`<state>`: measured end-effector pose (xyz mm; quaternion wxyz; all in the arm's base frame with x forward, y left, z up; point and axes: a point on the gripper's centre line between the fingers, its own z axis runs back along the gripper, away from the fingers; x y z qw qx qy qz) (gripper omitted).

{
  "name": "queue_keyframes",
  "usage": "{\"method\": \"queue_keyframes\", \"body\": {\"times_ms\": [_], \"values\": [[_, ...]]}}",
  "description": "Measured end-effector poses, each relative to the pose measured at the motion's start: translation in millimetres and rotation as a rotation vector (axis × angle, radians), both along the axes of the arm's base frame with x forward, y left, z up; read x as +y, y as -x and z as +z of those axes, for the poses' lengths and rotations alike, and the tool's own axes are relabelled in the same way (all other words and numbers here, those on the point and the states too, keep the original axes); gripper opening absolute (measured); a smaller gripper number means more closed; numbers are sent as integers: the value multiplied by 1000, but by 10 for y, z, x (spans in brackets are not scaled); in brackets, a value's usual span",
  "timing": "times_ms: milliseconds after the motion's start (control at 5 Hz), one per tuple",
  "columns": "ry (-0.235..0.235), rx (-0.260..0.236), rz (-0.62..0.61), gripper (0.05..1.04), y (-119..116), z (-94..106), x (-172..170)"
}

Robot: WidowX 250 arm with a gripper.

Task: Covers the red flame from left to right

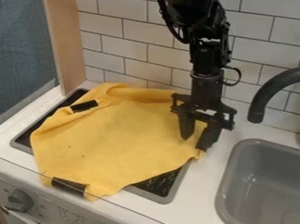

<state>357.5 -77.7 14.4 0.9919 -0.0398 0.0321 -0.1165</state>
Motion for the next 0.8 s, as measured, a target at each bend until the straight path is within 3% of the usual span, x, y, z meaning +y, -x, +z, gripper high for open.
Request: {"method": "queue_keyframes", "body": {"times_ms": [200,400,600,800], "values": [[-2,-9,12,1009,28,56,21],[8,-63,39,1007,33,345,116],[-22,-101,92,998,66,556,345],[-20,-107,100,998,63,580,380]]}}
